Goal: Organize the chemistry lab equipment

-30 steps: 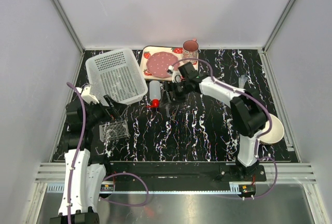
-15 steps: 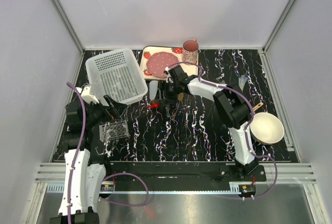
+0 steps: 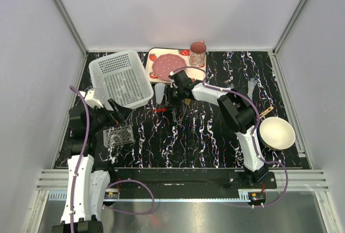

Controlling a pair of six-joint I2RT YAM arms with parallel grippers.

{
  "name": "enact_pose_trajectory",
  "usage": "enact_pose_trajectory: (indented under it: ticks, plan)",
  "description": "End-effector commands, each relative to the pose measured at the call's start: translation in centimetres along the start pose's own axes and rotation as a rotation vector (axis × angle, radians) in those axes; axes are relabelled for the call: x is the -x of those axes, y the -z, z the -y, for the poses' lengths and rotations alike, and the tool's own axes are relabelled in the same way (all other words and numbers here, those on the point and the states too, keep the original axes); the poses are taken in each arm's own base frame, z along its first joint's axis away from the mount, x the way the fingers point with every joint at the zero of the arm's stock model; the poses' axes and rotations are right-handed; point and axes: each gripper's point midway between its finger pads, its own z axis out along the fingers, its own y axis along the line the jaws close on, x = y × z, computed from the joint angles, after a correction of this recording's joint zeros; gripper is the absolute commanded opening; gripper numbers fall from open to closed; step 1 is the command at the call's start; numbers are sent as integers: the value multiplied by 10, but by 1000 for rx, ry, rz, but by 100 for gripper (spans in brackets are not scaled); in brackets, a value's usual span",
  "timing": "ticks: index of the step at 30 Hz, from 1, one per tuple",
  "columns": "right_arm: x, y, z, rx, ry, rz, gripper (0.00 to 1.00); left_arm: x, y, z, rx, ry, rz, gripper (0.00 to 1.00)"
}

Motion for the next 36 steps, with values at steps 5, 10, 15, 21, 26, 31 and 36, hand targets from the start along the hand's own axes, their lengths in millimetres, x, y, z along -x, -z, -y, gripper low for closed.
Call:
enact_pose_trajectory:
  ticks: [5, 10, 15, 21, 26, 31, 36]
  plan:
    - [26, 19, -33, 68, 61, 122, 26, 9, -1, 12, -64, -4, 35, 99]
    - [21, 43, -43, 83, 102, 149, 19, 7, -4, 25, -152, 77, 39, 99]
    - [14, 86, -55, 104, 196, 208, 17, 4, -11, 39, -253, 291, 25, 99]
    - [4, 134, -62, 163, 310, 231, 15, 29, -19, 65, -311, 338, 112, 99]
    - [-17, 166, -78, 253, 417, 224, 15, 33, -36, 109, -364, 246, 100, 99]
    - [-41, 182, -89, 349, 488, 187, 14, 32, -58, 143, -393, 213, 97, 99]
    - [-59, 193, -98, 438, 561, 149, 15, 33, -86, 157, -363, 180, 95, 97]
